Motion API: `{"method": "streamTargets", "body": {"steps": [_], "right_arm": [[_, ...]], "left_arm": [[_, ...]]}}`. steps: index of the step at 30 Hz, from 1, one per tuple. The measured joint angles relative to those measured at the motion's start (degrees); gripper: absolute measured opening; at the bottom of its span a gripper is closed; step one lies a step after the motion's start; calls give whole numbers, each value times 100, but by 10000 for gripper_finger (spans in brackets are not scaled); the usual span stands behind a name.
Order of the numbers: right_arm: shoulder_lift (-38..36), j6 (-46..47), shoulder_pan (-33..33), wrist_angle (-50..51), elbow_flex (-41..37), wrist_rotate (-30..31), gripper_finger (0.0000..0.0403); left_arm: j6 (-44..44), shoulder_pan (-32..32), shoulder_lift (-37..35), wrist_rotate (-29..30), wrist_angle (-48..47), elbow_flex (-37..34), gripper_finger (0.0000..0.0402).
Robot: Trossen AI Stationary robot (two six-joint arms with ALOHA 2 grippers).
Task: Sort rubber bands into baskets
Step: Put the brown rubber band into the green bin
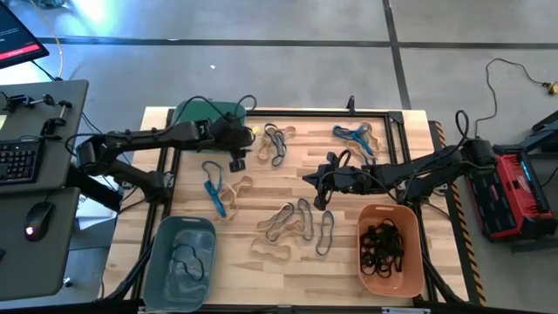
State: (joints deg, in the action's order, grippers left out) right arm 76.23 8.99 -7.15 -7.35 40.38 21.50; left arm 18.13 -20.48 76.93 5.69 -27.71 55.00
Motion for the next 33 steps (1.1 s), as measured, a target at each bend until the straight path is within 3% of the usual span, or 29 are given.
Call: {"method": "streamTargets", "body": {"steps": [6,17,26,33], "right_arm": [[0,-2,1,0,0,0,0],[0,0,1,24,0,0,0],[0,0,1,24,0,0,0],[0,1,-1,24,0,-2,0]], "left_arm": [[6,239,267,-113,387,0,129],[287,198,1378,-101,587,0,114],[463,198,2086,-87,1107,-2,139],[613,175,2173,-48,1278,0,164]]}}
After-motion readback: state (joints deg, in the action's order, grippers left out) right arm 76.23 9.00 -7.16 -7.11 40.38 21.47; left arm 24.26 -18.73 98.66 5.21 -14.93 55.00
